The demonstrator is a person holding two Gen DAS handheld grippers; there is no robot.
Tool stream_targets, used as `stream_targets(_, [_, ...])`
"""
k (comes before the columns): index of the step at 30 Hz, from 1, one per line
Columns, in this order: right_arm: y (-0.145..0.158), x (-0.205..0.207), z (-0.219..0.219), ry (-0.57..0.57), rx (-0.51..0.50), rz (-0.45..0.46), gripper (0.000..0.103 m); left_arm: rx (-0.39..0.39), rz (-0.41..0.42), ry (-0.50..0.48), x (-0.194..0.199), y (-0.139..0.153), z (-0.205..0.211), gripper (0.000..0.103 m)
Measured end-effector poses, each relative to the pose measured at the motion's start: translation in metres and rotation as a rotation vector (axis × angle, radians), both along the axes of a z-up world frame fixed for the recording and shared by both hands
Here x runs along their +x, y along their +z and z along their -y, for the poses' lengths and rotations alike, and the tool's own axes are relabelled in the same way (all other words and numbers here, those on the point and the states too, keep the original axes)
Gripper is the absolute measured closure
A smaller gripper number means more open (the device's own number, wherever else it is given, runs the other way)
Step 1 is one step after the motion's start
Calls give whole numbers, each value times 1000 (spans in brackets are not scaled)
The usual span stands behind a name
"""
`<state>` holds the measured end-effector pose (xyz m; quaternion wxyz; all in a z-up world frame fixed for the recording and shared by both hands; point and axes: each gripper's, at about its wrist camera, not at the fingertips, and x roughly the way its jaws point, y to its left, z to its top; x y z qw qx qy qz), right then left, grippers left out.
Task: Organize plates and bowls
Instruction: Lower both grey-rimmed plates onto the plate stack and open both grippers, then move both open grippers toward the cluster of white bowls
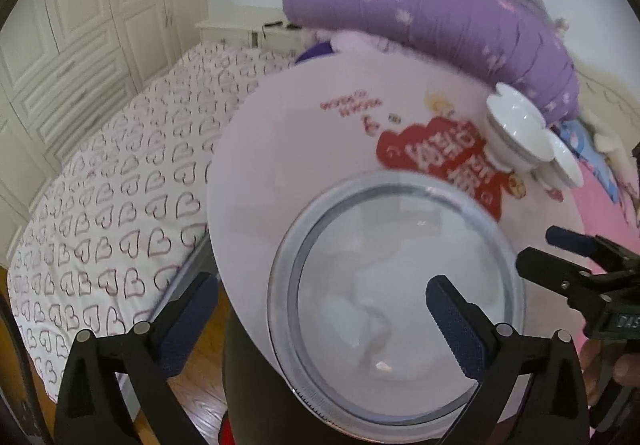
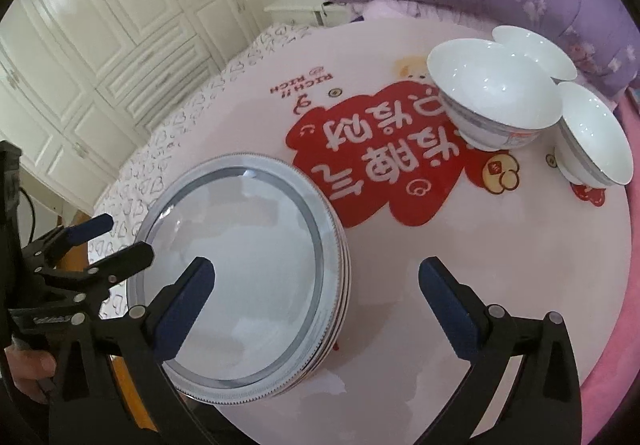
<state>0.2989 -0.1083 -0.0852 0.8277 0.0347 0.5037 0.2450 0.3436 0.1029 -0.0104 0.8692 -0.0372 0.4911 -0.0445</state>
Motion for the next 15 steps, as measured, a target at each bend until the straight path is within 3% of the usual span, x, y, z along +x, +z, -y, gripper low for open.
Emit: stream_targets(15, [54,3,18,-81,86,153,0,-36,198,64,-31,68,10,1])
